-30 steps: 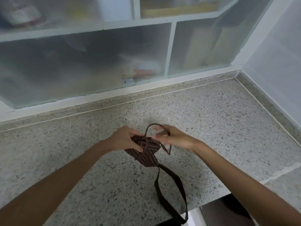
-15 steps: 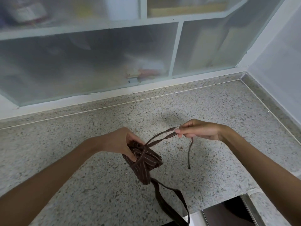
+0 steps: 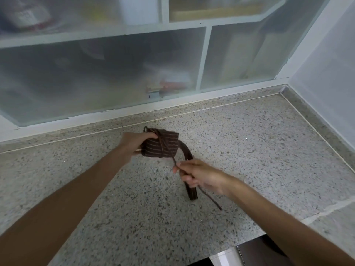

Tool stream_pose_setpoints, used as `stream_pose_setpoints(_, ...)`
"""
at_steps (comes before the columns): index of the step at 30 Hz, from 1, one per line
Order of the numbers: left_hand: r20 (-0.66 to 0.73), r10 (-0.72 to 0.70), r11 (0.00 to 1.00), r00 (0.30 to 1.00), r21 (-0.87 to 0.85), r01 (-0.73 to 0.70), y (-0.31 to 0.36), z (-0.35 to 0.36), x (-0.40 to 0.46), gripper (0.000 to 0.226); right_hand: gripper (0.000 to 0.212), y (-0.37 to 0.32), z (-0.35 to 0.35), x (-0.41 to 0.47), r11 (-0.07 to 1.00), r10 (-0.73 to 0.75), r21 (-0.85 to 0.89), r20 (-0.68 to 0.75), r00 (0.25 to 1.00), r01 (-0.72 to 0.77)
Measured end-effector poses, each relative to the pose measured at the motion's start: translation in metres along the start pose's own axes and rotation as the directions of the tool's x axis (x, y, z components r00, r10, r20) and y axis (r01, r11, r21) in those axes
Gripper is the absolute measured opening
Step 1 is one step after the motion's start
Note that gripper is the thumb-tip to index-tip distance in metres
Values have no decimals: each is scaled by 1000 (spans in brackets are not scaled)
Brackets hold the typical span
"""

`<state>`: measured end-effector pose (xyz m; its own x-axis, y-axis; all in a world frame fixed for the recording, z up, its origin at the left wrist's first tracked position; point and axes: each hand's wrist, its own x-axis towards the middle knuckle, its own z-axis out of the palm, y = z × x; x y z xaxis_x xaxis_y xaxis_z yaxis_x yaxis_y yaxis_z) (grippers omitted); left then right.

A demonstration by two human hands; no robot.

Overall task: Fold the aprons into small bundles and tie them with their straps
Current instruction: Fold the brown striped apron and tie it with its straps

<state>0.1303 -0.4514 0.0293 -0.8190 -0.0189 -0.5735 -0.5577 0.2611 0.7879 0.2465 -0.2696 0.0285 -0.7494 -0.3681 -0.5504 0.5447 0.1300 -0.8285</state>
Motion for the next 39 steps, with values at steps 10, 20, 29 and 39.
stream_pose_setpoints(10,491,-29,1000,870,6,30,18,-15,-7,42,26,77,30,17,868,19,496,11,1000,-22)
stream_pose_setpoints(20,439,-65,995,896,94,26,42,-25,-4,35,46,11,-39,-45,858,104,-508,36,994,-72)
stream_pose_setpoints(29,773,-167,814,611,458,-357,86,-42,-14,44,37,-59,-75,26,992,56,-118,76,996,-47)
stream_pose_setpoints(39,945,-155,699,289,311,-644,89,-47,-24,47,49,-54,28,11,791,216,-611,239,947,-26)
